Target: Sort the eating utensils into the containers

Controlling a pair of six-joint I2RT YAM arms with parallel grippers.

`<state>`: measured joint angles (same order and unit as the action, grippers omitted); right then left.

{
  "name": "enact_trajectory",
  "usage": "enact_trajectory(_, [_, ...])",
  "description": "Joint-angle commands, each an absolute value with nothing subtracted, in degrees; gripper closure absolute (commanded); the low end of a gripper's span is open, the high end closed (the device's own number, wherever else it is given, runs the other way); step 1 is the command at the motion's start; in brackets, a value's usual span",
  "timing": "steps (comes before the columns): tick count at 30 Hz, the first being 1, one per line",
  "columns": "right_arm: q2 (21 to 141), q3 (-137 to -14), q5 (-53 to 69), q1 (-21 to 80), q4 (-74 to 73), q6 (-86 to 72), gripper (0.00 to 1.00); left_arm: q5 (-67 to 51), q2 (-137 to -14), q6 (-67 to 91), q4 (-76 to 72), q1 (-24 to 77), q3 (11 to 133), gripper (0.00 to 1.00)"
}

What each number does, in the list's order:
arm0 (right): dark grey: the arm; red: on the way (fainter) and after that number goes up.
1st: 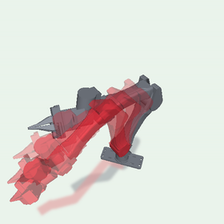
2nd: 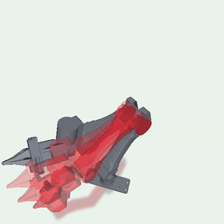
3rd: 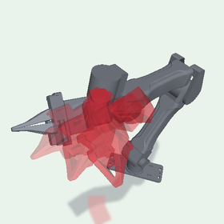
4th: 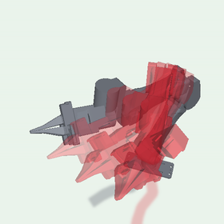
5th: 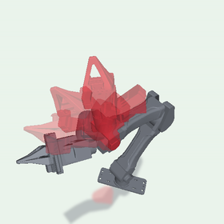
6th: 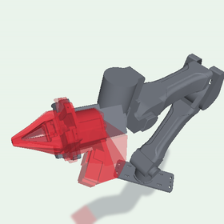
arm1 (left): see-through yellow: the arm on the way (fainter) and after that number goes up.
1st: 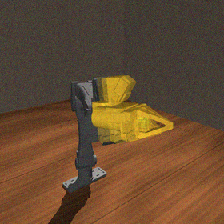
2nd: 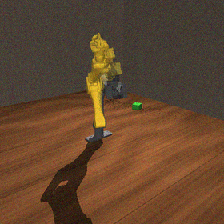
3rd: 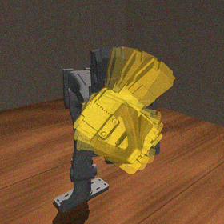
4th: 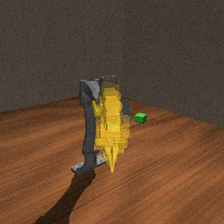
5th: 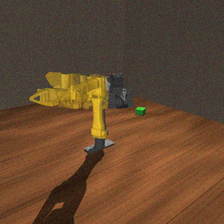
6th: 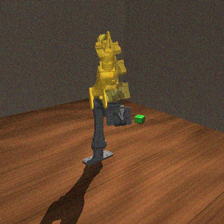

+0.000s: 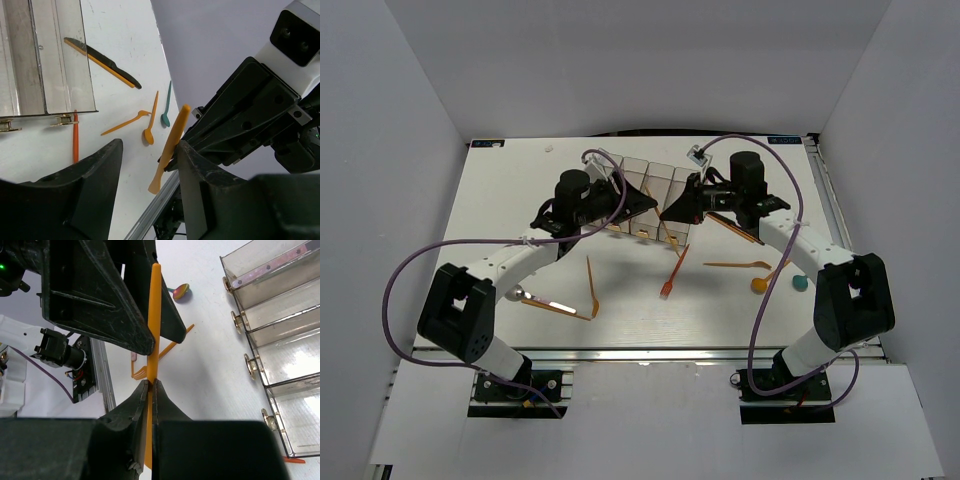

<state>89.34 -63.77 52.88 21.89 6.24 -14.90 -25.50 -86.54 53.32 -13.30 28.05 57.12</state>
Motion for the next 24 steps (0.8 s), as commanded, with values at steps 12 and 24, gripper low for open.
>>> enact_trajectory(12, [87.0,-62.3,55.5,22.0,10.5,-16.3,1.00,-28.4,-91.1,51.1,-13.7,30.0,64.2,0.98])
enact_trajectory(24, [83.8,-62.8,55.6,17.7,6.2,-10.6,0.53,-14.6,-91.5,26.8,13.6,24.0,79.1,1.00])
